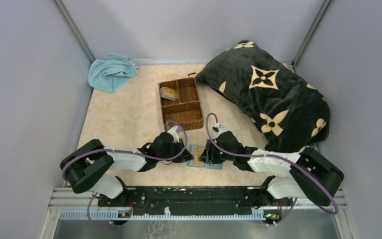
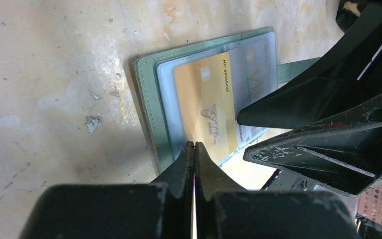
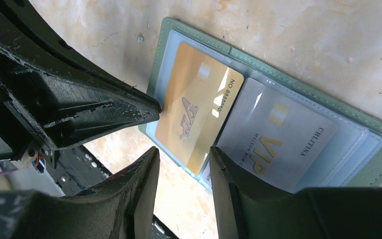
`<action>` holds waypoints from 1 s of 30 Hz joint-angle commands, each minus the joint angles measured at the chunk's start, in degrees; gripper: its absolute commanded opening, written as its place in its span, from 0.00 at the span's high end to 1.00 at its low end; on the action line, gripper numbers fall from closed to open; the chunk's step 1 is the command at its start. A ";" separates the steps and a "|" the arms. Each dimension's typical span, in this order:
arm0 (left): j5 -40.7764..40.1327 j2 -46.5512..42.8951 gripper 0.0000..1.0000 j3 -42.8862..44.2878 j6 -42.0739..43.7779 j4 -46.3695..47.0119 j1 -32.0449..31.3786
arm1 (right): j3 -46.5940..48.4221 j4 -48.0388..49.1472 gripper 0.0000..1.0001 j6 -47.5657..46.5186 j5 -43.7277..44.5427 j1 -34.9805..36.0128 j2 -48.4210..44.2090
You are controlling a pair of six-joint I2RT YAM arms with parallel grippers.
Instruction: Take the credit cards out of the card holder
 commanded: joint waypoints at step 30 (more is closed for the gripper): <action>0.94 3.23 1.00 -1.50 -0.54 1.57 0.92 | -5.04 18.98 0.47 2.02 -8.82 -1.77 1.80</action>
